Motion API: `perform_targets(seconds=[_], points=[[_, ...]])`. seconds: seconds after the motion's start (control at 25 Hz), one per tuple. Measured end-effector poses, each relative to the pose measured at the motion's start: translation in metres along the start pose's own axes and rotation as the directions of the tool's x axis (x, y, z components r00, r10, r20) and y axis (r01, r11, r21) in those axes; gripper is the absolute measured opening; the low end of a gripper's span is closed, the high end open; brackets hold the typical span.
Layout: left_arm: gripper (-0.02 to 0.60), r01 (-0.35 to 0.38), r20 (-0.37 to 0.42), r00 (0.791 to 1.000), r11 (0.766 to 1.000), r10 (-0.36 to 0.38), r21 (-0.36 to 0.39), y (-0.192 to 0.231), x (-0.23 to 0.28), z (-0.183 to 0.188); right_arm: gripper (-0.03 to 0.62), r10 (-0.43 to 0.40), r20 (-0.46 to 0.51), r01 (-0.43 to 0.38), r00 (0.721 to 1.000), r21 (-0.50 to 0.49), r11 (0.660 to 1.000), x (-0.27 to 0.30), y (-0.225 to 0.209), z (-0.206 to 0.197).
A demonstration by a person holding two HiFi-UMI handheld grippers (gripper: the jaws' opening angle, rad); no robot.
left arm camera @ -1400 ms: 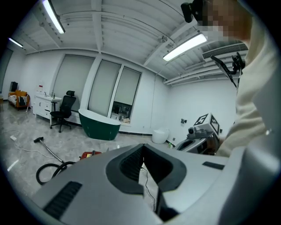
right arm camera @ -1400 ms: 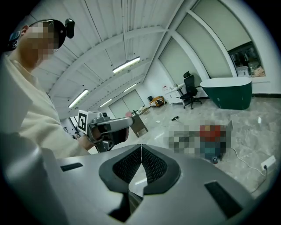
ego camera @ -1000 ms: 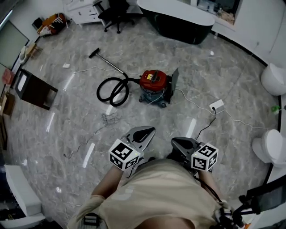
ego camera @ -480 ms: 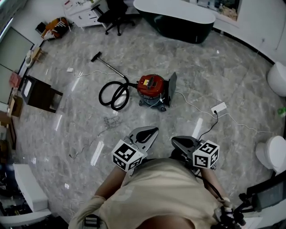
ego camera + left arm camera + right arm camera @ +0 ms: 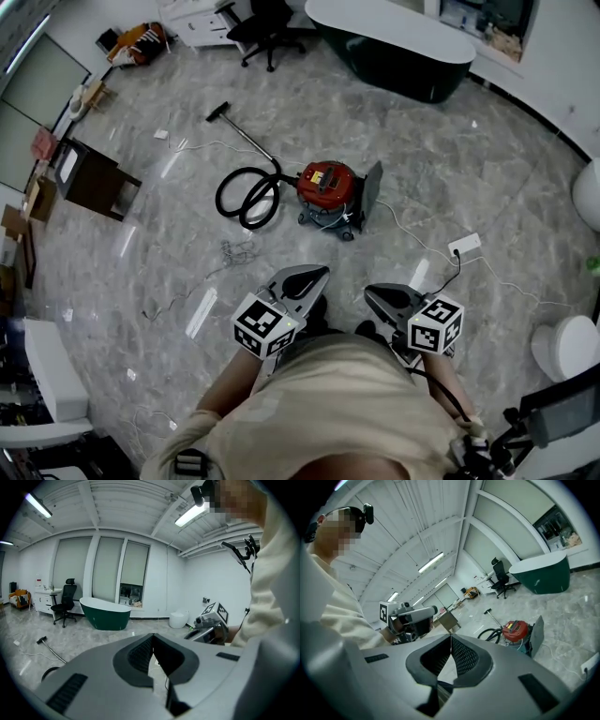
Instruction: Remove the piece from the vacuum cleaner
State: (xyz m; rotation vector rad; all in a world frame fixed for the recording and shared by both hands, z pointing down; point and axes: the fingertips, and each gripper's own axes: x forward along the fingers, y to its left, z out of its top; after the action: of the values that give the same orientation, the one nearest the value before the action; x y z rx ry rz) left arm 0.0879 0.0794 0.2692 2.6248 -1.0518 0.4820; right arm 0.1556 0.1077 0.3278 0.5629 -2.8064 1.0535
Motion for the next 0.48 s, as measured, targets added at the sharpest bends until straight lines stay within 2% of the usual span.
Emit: perform_targets(seconds=[0.08,0.16,0.28,0.48], points=[[0.005,0.010,0.013,1.000,1.000,-0.010,0.002,0.007,-0.001,0.002,0.003,-0.079,0.034,0.080,0.996,-0.027,0.996,-0.003,-0.011,0.010],[0.005,0.025,0.018,1.000,1.000,-0.025,0.000,0.016,-0.001,0.002,0.003,-0.137,0.082,0.137,0.987,-0.001,0.991,-0.008,-0.022,0.023],[0.003,0.047,0.023,0.999,0.999,-0.047,-0.005,0.034,-0.002,0.002,0.003,-0.148,0.108,0.143,0.983,0.056,0.988,-0.006,-0.026,0.036],[0.005,0.072,0.065,0.995,0.997,-0.071,-0.005,0.074,-0.012,0.014,0.003,-0.154,0.071,0.150,0.985,0.063,0.987,0.036,-0.010,0.041]])
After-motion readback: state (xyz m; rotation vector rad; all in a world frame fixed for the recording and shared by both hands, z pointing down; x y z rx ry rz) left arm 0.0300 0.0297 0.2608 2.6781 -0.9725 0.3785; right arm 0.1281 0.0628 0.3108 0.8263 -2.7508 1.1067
